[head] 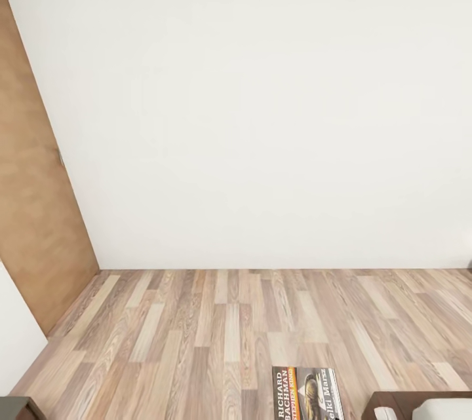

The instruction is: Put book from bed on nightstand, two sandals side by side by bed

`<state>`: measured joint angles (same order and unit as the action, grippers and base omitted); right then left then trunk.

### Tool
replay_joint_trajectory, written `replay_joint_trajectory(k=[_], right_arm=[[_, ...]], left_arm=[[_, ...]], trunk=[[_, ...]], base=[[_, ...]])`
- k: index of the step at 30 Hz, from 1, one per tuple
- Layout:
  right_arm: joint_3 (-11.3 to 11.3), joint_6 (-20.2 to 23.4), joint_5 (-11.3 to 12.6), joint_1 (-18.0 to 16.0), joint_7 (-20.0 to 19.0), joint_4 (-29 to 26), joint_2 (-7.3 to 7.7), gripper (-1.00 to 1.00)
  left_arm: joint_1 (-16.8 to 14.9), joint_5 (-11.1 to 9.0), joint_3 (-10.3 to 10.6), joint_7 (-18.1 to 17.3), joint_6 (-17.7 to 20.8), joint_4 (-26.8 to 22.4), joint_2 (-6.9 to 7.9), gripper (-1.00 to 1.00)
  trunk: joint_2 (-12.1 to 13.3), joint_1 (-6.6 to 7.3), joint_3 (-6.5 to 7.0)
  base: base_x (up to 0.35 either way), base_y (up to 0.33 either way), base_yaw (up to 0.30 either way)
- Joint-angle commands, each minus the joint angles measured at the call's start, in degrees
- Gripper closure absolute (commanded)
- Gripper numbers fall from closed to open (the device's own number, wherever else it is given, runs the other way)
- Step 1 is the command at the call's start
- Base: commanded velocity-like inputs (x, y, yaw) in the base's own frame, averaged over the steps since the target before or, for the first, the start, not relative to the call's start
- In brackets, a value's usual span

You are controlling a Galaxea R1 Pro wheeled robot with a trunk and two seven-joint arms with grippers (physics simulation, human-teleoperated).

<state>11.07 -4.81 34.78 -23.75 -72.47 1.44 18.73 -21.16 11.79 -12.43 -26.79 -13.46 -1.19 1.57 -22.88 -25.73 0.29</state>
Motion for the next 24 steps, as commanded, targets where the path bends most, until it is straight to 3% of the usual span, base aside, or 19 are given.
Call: replay_joint_trajectory(k=[1, 11, 16, 18, 19, 20, 22, 24], right_arm=[[0.2, -0.5, 0.4, -0.1, -0.1, 0.1, -0.01, 1.00], [0.2, -0.5, 0.4, -0.1, -0.1, 0.1, -0.01, 1.00], [0.2, -0.5, 0.4, -0.1, -0.1, 0.1, -0.01, 1.00], [0.2, -0.5, 0.4, -0.1, -0.1, 0.1, 0.01, 1.00], [0.2, -0.5, 0.4, -0.1, -0.1, 0.1, 0.03, 1.00], [0.2, -0.5, 0.4, -0.1, -0.1, 0.1, 0.04, 1.00], [0.2, -0.5, 0.4, -0.1, -0.1, 0.1, 0.05, 1.00], [0.2, -0.5, 0.4, -0.1, -0.1, 0.1, 0.05, 1.00]], left_arm=[[0.0, 0.6, -0.5, -0.1, -0.3, 0.1, 0.01, -1.00], [0.0, 0.6, -0.4, -1.2, -0.3, -0.1, -0.08, -1.00], [-0.1, 0.6, -0.3, -3.6, -0.3, -2.2, -1.79, -1.00], [-0.1, 0.6, -0.3, -6.7, -0.2, -5.3, -2.28, -1.00], [-0.1, 0.5, -0.4, -10.0, -0.1, -7.6, -2.40, -1.00], [-0.1, 0.5, -0.4, -11.2, -0.1, -8.2, -2.41, -1.00], [-0.1, 0.4, -0.8, -16.8, 0.0, -10.0, -2.31, -1.00], [-0.1, 0.3, -0.9, -19.1, -0.1, -10.5, -2.23, -1.00]], trunk=[[0.0, -0.05, -0.02], [0.0, -0.05, -0.02], [0.0, -0.05, -0.02], [0.0, -0.05, -0.02], [0.0, -0.05, -0.02], [0.0, -0.05, -0.02], [0.0, -0.05, -0.02], [0.0, -0.05, -0.02]], base=[[0.328, 0.000, 0.000], [0.328, 0.000, 0.000], [0.319, 0.000, 0.000], [0.304, 0.000, 0.000], [0.296, 0.000, 0.000], [0.295, 0.000, 0.000], [0.293, 0.000, 0.000], [0.293, 0.000, 0.000]])
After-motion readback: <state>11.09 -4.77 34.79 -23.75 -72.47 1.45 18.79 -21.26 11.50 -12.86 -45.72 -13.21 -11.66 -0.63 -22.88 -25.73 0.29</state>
